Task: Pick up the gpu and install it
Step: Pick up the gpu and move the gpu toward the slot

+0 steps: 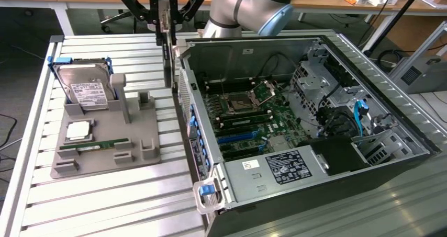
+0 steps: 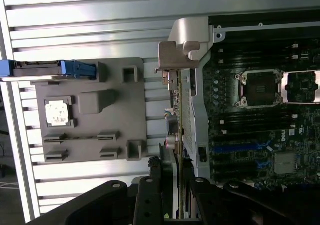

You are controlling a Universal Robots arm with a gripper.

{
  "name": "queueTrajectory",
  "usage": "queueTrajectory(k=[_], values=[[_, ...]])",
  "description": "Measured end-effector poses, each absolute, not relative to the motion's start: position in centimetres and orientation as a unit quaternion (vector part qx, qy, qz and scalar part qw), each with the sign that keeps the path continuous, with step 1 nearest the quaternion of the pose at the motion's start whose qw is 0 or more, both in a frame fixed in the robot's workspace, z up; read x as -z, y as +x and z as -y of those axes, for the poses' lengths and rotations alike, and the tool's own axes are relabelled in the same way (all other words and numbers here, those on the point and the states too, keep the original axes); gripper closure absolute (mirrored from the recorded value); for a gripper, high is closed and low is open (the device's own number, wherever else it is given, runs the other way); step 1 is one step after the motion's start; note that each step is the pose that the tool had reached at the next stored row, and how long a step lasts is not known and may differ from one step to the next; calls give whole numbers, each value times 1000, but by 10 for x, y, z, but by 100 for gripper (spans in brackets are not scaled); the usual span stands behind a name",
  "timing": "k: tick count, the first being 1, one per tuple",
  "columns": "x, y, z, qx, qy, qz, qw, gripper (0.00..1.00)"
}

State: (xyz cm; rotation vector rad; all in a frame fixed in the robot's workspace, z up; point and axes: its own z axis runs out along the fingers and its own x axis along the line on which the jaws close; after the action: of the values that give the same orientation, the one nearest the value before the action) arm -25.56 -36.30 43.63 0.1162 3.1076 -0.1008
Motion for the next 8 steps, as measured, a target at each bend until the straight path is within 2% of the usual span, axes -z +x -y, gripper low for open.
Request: queueTrajectory(k=[8], values=[[-436,-253,363,33,37,-999,15,73]])
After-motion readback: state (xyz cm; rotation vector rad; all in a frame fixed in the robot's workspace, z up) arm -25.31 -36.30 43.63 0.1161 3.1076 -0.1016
